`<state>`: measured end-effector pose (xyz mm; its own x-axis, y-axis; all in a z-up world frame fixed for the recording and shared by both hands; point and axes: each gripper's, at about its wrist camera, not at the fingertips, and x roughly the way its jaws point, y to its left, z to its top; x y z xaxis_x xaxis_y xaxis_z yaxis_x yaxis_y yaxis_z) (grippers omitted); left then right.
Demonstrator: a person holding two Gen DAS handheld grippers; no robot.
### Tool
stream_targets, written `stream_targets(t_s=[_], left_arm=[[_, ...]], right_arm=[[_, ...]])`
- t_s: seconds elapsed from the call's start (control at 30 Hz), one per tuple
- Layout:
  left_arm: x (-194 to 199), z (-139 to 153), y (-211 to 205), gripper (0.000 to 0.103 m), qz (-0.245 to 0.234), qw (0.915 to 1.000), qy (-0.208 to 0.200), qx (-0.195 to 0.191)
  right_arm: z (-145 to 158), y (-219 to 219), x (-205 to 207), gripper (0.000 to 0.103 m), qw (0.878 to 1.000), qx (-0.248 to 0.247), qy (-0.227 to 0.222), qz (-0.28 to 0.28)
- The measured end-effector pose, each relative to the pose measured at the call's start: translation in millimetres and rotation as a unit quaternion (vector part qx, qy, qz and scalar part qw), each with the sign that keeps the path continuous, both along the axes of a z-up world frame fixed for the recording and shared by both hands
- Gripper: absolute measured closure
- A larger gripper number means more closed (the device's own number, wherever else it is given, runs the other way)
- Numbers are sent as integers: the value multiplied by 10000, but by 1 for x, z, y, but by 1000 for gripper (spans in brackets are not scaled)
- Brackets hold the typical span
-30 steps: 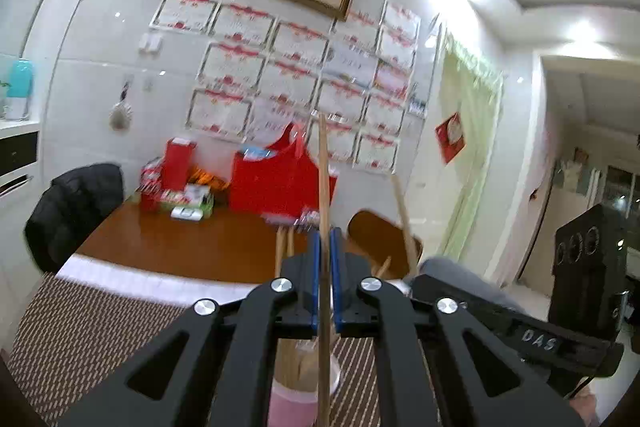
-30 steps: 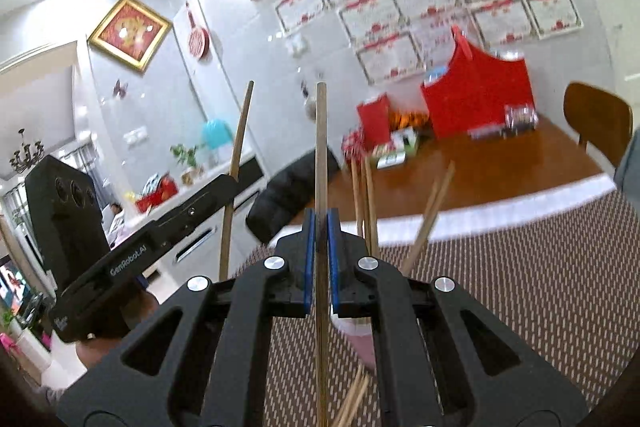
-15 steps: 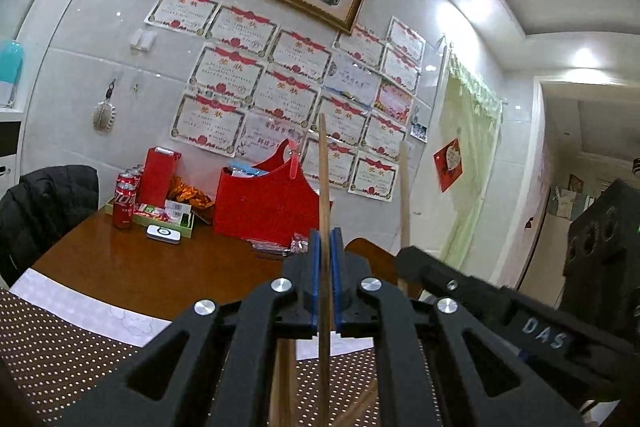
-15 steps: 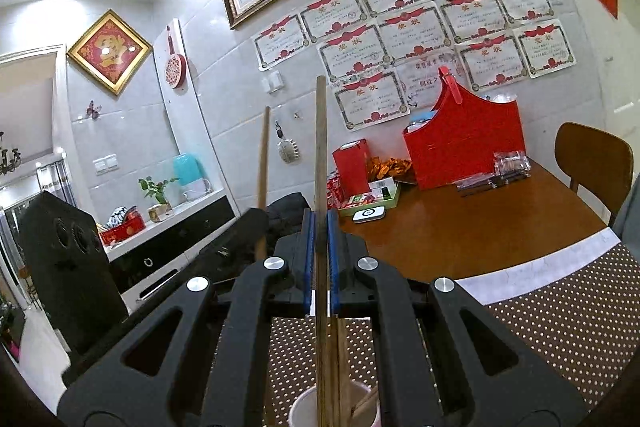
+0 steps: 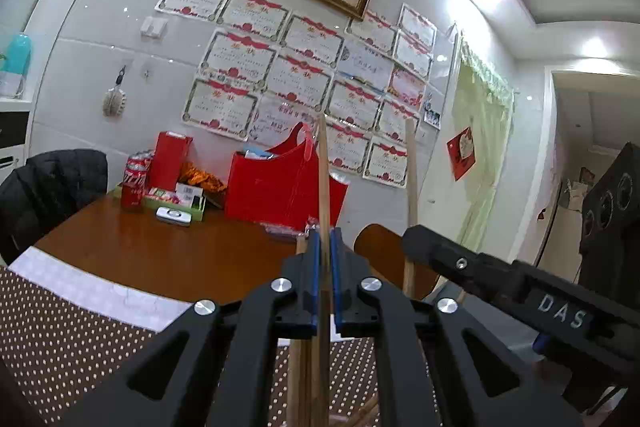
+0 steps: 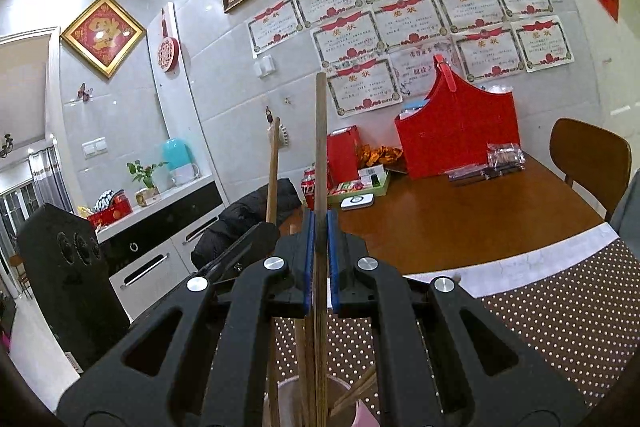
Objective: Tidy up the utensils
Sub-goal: 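Lower the sticks into the pink cup and open both grippers, then move both open grippers back down to the stick pile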
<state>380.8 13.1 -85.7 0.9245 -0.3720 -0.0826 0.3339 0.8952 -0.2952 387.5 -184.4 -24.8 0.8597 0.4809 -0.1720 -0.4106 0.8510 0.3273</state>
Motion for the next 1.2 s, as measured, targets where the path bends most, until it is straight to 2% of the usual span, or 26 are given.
stream_targets(t_s=[0.17, 0.2, 0.23, 0.27, 0.3, 0.33, 0.37, 0.43, 0.63, 0.83, 0.97, 1.2], left_arm=[[-3, -15, 2, 97, 122, 9997, 186, 91], [-4, -16, 3, 94, 132, 9996, 213, 122], [-6, -16, 3, 78, 157, 9995, 237, 158], [-9, -16, 6, 68, 211, 9994, 236, 164], [-13, -15, 8, 53, 254, 9993, 219, 144], [-17, -13, 11, 44, 291, 9993, 197, 119], [-22, -10, 15, 41, 342, 9992, 172, 109], [-32, -4, 20, 25, 435, 9989, 127, 114], [-62, 16, 30, 14, 613, 9976, 101, 293], [-90, 27, 26, 13, 781, 9934, 380, 751], [-113, 29, 22, 13, 923, 9877, 609, 1106], [-150, 24, 26, 13, 887, 9851, 805, 1235]], right_arm=[[-12, 0, -1, 96, 9997, -99, 231, 58], [-14, 0, -2, 95, 9995, -115, 273, 57], [-14, -1, -2, 89, 9994, -131, 301, 47], [-15, -3, -4, 77, 9993, -133, 347, 31], [-15, -6, -7, 32, 9993, -107, 365, 12], [-14, -9, -10, 8, 9994, -50, 347, 0], [-11, -15, -18, 7, 9997, 56, 221, -134], [-5, -21, -27, 6, 9996, 110, 110, -237], [11, -40, -50, 6, 9983, 249, 77, -516], [14, -48, -73, 6, 9978, 143, 220, -602], [9, -51, -89, 6, 9967, 46, 470, -657], [-6, -52, -120, 6, 9935, -350, 844, -678]])
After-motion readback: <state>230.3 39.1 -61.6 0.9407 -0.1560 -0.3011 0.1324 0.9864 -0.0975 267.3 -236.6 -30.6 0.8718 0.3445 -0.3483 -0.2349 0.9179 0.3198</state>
